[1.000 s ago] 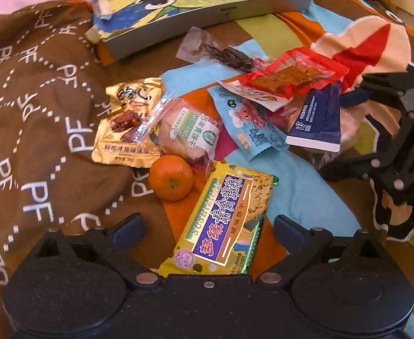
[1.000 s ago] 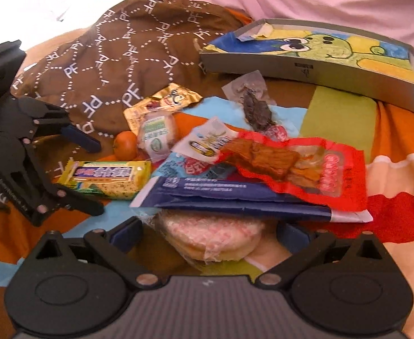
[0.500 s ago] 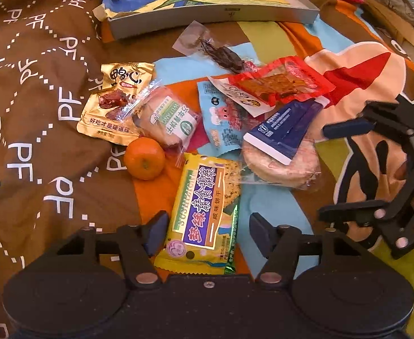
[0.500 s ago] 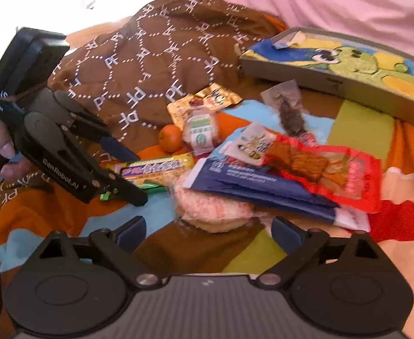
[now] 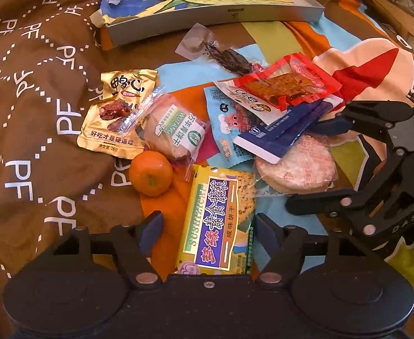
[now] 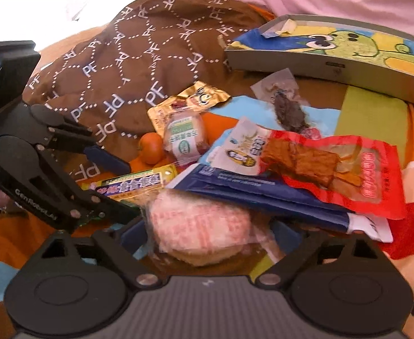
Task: Organize snacks
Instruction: 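Close left tool on the biscuit packet while right tool closes on the pink cake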
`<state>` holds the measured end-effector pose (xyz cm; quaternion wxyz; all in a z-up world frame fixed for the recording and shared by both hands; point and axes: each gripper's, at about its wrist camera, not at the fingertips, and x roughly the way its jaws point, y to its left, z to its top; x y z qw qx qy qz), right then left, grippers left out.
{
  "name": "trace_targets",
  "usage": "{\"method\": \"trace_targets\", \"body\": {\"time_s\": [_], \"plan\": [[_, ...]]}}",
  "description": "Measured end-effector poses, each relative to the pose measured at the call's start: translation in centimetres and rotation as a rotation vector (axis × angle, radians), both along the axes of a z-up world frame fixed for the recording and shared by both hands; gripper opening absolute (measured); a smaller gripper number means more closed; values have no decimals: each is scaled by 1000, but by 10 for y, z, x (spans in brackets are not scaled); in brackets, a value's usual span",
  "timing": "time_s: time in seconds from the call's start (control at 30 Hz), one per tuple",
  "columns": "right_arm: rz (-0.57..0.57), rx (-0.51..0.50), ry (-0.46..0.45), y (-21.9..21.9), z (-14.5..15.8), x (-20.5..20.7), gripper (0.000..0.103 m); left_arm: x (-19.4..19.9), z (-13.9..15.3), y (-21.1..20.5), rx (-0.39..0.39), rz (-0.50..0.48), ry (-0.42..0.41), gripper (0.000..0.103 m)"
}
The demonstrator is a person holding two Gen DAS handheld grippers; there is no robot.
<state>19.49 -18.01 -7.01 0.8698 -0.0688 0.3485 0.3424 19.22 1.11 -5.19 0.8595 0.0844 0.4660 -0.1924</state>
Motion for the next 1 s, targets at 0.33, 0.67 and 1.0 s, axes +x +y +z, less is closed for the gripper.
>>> {"method": "trace_targets", "body": {"time_s": [0.33,0.67,1.0], "plan": [[17,-60,-30,0,10,-16,77,-2,3,-4,-22,49,39,52],[0,-46,-26,2,4,-9,80,-3,1,-5,-29,73,24,55],[-10,-96,-56,5,9,-28,76,-15,7,-8,-54,172,31,49]]}}
